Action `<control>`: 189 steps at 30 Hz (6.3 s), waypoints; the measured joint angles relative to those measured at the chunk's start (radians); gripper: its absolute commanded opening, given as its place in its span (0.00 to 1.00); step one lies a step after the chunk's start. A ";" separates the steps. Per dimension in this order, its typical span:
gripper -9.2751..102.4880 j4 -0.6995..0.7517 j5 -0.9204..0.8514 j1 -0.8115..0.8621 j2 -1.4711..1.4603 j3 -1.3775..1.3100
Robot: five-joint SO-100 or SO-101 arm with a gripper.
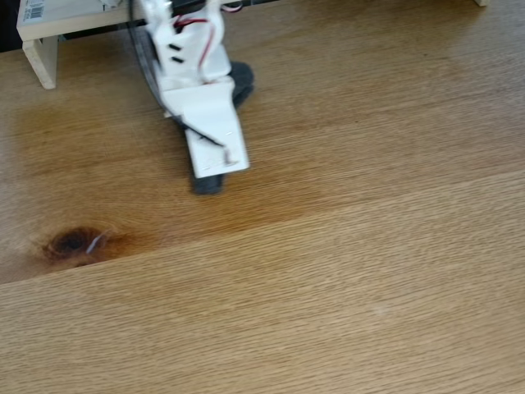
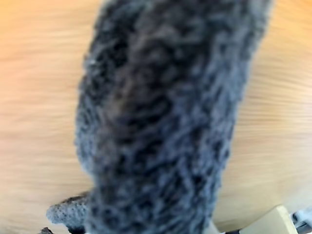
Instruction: Clean the area in front of the robot
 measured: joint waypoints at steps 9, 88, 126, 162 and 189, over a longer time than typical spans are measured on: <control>0.08 -0.225 -0.095 0.008 -0.107 0.002; 0.08 -0.940 -0.305 0.374 -0.279 -0.003; 0.08 -1.100 -0.623 0.448 -0.336 -0.012; 0.15 -0.365 -0.600 0.882 0.741 0.572; 0.08 -0.098 -0.255 0.235 1.733 1.175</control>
